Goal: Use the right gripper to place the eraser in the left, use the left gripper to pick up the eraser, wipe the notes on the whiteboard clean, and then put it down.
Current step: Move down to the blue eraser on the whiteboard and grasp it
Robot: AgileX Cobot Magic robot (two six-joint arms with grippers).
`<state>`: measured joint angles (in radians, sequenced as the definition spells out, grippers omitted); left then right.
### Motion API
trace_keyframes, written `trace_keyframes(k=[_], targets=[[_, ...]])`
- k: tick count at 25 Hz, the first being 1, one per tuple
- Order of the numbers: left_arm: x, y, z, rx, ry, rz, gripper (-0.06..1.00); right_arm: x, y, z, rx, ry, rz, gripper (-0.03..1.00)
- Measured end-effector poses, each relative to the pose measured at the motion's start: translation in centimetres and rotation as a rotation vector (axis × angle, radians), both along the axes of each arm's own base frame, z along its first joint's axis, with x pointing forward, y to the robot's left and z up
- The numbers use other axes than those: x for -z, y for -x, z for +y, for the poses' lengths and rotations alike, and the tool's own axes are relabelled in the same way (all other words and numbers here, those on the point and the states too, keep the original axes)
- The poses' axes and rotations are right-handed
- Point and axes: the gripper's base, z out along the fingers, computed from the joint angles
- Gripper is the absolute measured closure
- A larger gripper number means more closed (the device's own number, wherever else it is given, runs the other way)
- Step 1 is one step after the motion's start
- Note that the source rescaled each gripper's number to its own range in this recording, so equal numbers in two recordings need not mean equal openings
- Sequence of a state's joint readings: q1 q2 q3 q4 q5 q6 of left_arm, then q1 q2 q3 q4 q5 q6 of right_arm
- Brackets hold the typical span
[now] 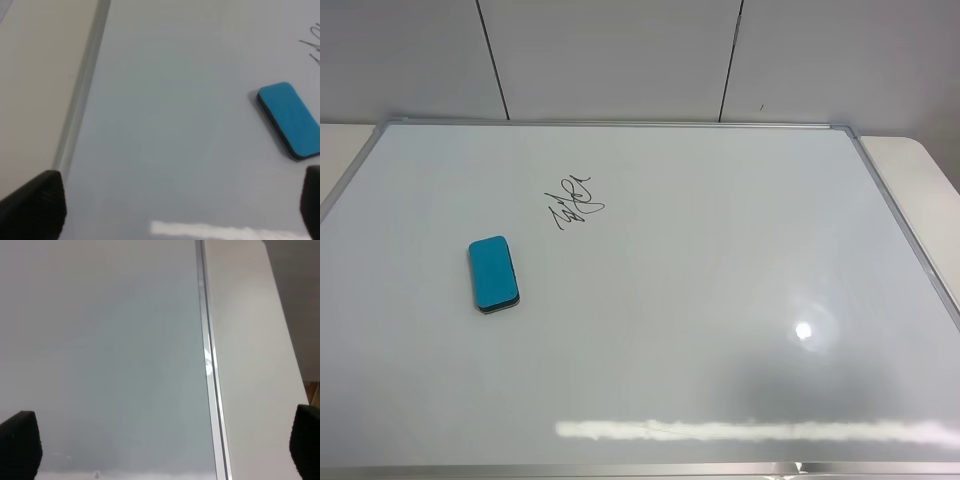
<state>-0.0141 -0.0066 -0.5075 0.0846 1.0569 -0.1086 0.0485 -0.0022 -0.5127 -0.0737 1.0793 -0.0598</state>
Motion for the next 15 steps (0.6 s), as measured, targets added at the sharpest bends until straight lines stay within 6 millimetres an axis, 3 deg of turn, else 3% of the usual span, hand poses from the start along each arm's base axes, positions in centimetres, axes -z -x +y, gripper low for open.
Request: trace_keyframes(k=[15], targets=[[0.00,0.00,0.00,0.000,0.000,0.000,0.06,0.00,0.00,0.02,0.006,-0.001,0.000,-0.03]])
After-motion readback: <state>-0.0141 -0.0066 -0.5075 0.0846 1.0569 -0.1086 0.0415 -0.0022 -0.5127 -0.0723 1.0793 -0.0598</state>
